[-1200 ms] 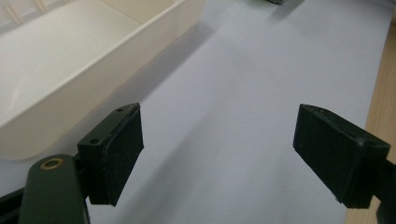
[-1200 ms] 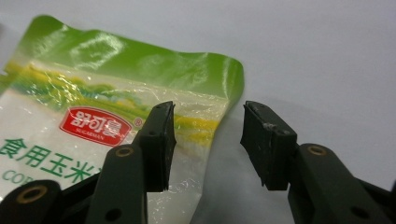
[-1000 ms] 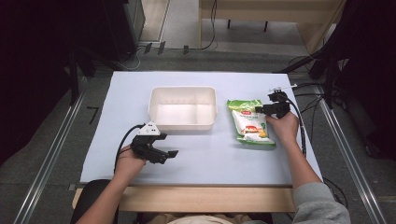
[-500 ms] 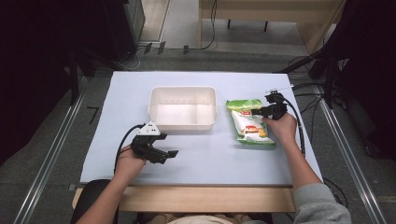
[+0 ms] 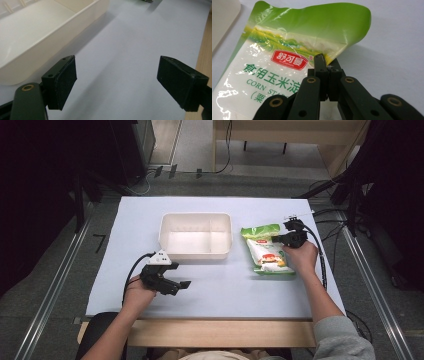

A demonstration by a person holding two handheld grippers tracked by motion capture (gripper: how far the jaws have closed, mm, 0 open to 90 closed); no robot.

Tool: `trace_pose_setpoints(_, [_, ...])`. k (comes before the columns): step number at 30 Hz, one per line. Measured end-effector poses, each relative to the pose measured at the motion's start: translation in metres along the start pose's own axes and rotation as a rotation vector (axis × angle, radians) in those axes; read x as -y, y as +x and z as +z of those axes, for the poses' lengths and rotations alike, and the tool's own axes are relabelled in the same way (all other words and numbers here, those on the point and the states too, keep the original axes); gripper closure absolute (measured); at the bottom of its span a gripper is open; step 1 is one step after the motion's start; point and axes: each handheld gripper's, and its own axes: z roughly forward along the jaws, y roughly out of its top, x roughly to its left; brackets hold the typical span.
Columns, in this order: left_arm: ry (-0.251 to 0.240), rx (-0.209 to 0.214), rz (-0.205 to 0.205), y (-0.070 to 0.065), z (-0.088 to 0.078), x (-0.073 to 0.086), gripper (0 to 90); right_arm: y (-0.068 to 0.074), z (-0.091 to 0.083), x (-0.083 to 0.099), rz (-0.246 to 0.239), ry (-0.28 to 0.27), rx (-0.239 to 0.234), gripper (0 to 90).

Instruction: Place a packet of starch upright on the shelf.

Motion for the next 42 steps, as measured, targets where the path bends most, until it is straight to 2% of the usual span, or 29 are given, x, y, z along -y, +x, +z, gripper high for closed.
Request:
trace_pose_setpoints(8, [-0.007, 0.001, -0.001, 0.0, 0.0, 0.0, 16.7, 0.011, -0.021, -0.005, -0.052, -0.051, 0.018, 90.0])
trace_pose_setpoints(15, [-0.006, 0.002, -0.003, 0.0, -0.001, 0.0, 16.7, 0.019, -0.043, -0.008, -0.067, -0.104, -0.007, 90.0])
trace_pose_setpoints(24, [-0.011, 0.004, -0.005, 0.001, -0.001, 0.0, 16.7, 0.046, -0.076, -0.019, -0.132, -0.162, -0.058, 90.0])
trace_pose_setpoints(30, [-0.011, 0.005, -0.005, 0.001, -0.001, -0.001, 16.7, 0.057, -0.092, -0.022, -0.161, -0.195, -0.08, 90.0])
trace_pose_setpoints(32, [-0.015, 0.007, -0.004, 0.001, -0.001, -0.001, 16.7, 0.064, -0.102, -0.024, -0.18, -0.222, -0.082, 90.0])
trace_pose_setpoints(42, [-0.012, 0.006, -0.004, 0.001, -0.001, -0.001, 16.7, 0.077, -0.125, -0.029, -0.224, -0.278, -0.075, 90.0])
